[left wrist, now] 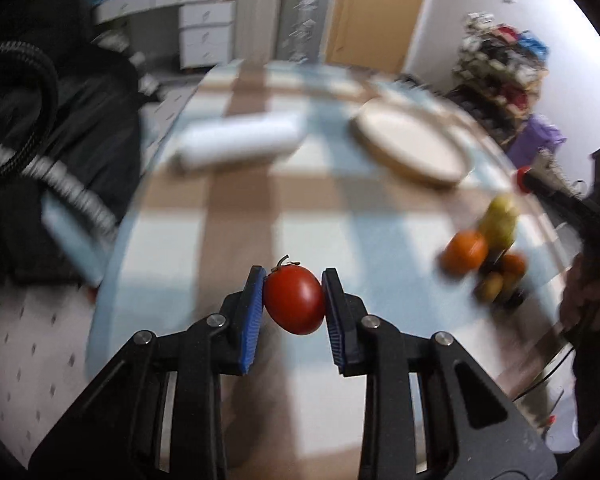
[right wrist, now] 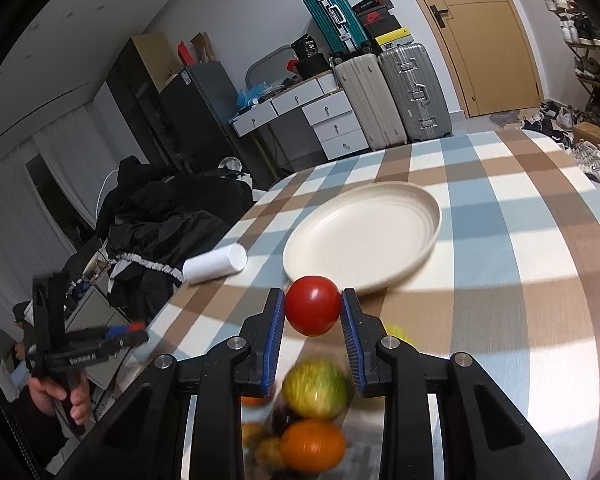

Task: Organize fruits
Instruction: 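Carry both tomatoes over the cream plate with both tools, then lower both tomatoes onto the plate and open both tools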

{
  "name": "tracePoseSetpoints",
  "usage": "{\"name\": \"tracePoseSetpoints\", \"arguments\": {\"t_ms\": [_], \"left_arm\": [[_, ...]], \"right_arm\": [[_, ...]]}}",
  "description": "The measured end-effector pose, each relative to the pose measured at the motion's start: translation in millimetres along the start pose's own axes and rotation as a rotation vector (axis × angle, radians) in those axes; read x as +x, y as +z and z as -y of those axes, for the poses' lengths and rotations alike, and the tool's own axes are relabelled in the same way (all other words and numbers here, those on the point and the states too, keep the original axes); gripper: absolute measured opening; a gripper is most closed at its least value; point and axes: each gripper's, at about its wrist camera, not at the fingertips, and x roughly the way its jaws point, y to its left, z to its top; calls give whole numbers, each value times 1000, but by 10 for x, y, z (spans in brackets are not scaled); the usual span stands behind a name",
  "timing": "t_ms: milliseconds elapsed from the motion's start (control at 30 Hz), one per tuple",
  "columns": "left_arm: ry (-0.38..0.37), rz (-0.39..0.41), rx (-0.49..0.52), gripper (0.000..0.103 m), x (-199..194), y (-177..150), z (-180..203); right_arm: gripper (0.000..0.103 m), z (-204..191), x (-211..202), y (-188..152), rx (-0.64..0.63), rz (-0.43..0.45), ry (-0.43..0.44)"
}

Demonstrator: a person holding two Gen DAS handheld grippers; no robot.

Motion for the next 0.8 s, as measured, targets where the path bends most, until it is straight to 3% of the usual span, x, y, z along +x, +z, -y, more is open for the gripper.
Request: {"name": "tracePoseSetpoints", "arguments": {"t_ms": [133,267,467,633,800], "left_arm": [[-111,62,43,26,197,655,340],[-151,123,122,26,470,1224,728],[-181,145,217,26,1017,1793,1199],[-214,89,260,26,1613,2094,1434],[-253,-15,198,26,2247,2251,1368]], "right_arm": [[29,60,106,310,-9,1,14],[29,112,217,632,-36,8,19],[29,356,527,1111,-29,-21,11],[29,534,915,1338,-44,-76,8],[29,694,1361,1336,-57,-148,-1]]}}
